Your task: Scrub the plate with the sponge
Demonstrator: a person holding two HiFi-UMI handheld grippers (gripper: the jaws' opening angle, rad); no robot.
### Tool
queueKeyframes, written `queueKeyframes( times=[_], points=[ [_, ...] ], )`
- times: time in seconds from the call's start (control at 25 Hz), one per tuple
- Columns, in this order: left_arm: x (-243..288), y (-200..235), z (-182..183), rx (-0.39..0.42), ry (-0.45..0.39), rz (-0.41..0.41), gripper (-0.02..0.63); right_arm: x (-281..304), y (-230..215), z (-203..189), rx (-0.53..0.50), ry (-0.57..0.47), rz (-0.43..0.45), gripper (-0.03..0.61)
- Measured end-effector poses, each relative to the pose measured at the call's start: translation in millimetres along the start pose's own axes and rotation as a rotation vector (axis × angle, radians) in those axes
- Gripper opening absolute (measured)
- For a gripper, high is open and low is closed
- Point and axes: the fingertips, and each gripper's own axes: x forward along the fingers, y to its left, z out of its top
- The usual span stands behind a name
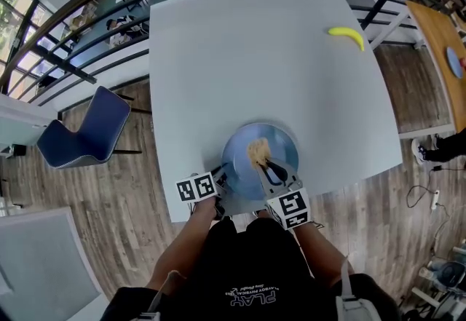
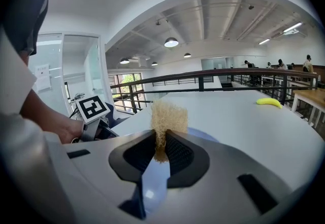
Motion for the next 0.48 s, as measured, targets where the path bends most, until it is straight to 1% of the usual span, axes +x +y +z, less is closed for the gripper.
queueKeyframes(
  times=[0.28, 0.4, 0.48],
  points=[
    [-13.6, -24.4, 24.3, 0.08, -0.059, -0.034, 0.031, 0.2, 9.4, 6.7, -0.04, 0.035, 0.013, 0.063],
    [-24.1, -32.1, 36.4, 0.104, -0.103, -0.043, 0.031, 1.6, 21.2, 9.8, -0.044, 0.038, 0.03, 0.063],
    [-30.8, -35.9, 47.4, 0.14, -0.136, -0.033, 0.031, 3.3, 28.8, 14.7, -0.05, 0.027, 0.051, 0.063]
  ],
)
